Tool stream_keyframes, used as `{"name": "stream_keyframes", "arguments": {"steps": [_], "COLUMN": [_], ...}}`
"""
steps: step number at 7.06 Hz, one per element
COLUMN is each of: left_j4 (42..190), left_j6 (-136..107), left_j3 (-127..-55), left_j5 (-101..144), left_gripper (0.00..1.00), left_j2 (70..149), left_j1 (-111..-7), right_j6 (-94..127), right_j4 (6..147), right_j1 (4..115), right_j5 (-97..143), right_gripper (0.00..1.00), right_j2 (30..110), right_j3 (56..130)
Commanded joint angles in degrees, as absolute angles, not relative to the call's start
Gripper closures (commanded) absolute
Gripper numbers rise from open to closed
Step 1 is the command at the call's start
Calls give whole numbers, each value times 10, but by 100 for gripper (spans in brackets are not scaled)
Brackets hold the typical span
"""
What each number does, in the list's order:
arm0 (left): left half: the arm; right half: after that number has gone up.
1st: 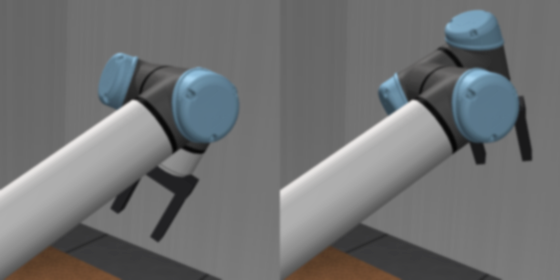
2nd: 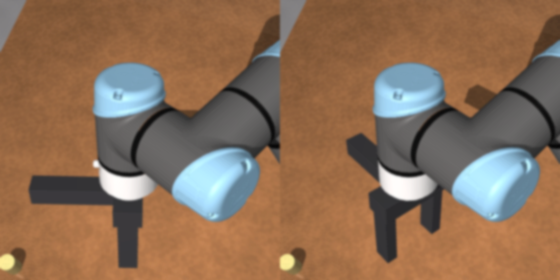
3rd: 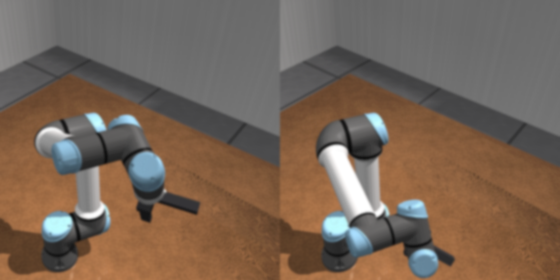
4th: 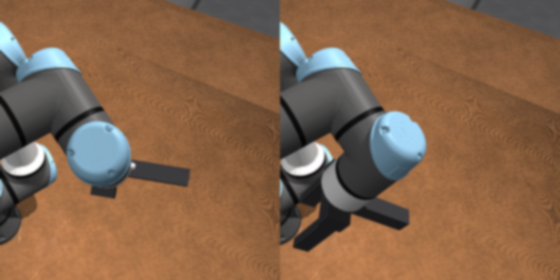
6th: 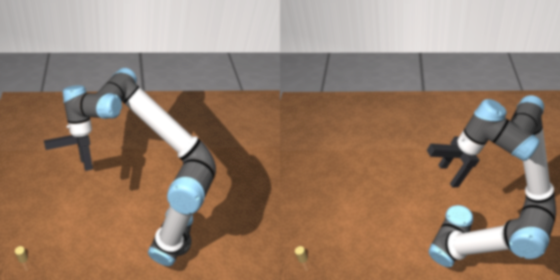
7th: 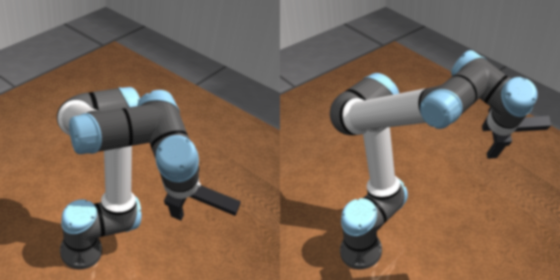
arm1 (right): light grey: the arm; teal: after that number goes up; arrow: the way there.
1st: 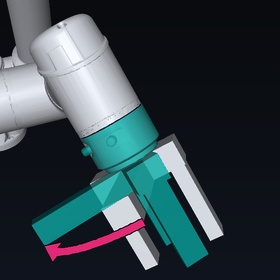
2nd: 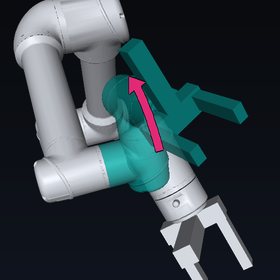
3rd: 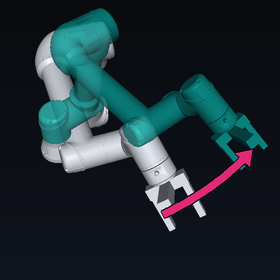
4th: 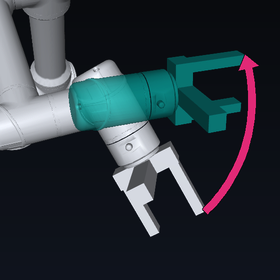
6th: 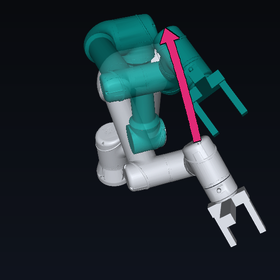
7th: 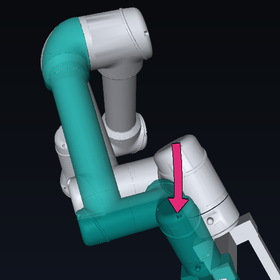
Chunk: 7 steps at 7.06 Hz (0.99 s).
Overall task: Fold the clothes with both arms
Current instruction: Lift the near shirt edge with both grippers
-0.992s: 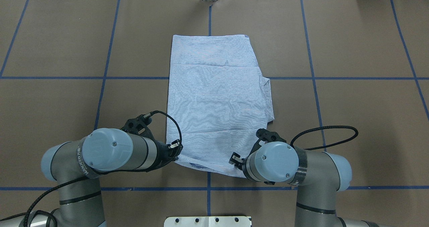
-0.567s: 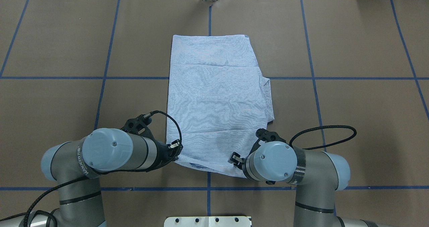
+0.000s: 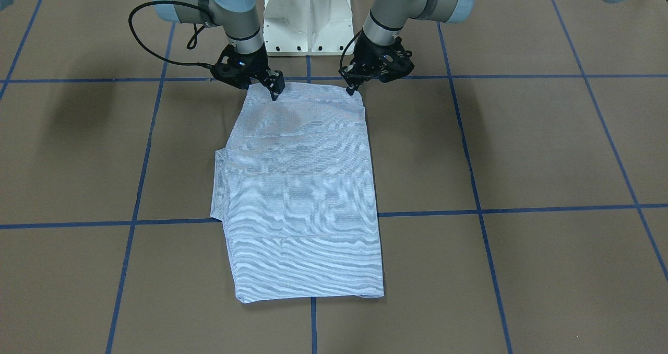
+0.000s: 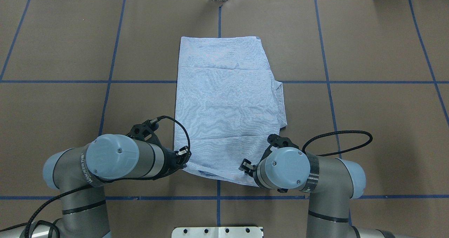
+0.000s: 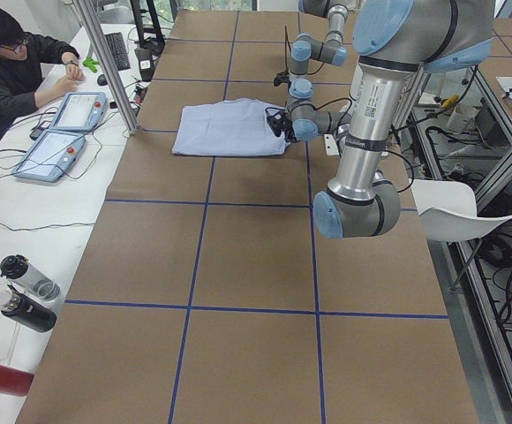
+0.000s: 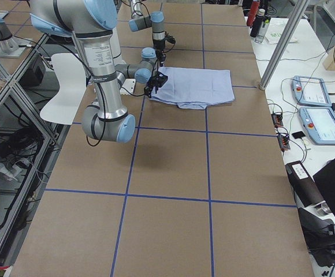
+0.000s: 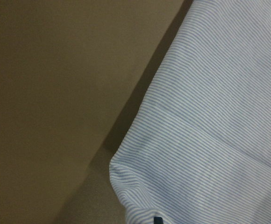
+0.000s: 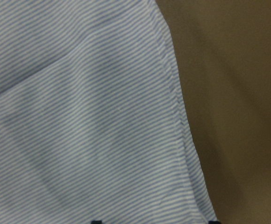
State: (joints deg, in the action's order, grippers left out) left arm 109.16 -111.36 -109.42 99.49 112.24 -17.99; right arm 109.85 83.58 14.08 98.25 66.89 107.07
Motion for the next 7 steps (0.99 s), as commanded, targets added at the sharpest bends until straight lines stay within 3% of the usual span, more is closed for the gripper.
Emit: {"name": "stream_keyframes", "arguments": {"steps": [1, 3, 7], "left_j4": [1092, 1092, 1092], "left_j6": [-1114, -1114, -1113], "left_j3": [-1094, -1093, -1095], "left_j5": [995, 994, 996], "left_gripper": [100, 100, 100], "left_j2": [1122, 1122, 1123], "left_j1": [-180, -180, -188], "right_j6": [1100, 1102, 1104], "right_j4": [836, 842, 842], "right_j1": [141, 142, 165], "right_j5": [983, 982, 996], "right_gripper": [59, 100, 100], "right_j2": [668, 665, 651], "right_j3": [1071, 1071, 1079]}}
